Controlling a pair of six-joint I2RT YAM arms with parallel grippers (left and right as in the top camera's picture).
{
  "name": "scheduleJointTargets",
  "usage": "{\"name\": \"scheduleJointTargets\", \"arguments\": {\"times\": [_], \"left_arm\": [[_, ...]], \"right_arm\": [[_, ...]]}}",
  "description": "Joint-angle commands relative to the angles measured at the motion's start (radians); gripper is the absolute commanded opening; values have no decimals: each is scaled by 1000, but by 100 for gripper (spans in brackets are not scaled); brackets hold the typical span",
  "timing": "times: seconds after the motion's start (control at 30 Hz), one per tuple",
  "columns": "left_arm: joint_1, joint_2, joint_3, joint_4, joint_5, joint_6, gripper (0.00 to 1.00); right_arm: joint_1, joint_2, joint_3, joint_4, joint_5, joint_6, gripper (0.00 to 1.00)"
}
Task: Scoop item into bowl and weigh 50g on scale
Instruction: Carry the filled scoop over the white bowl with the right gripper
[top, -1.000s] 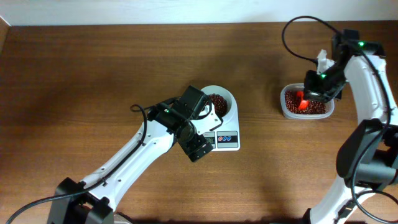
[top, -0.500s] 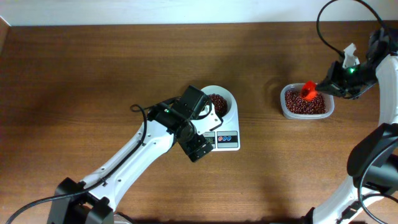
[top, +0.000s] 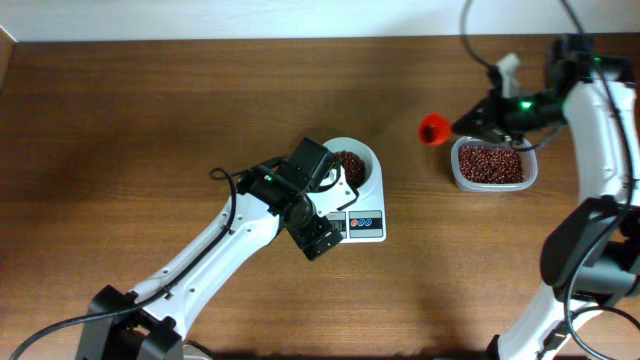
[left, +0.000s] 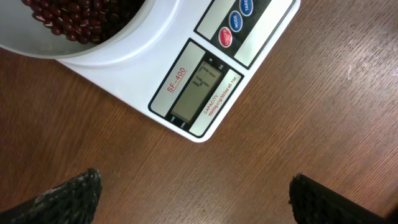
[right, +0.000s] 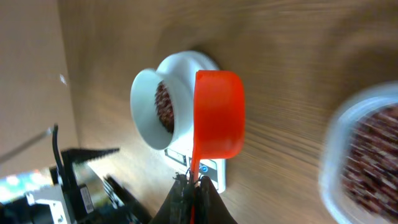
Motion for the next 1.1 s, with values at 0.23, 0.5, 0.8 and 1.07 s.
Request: {"name": "scheduleJointTargets", "arguments": {"times": [0.23,0.5,0.8,1.07], "left_arm": [[-2,-6,-7,2,-3,13,99],[-2,-6,-7,2,-3,13,99],[-3,-6,-7,2,-3,13,99],[-2,-6,-7,2,-4,13,99]], "right_arm": [[325,-1,71,98,51,-174,4],[439,-1,71,121,306,-262,4],[506,-1,71,143,384,-376,4],[505,-1,71,182,401,-360,4]]}}
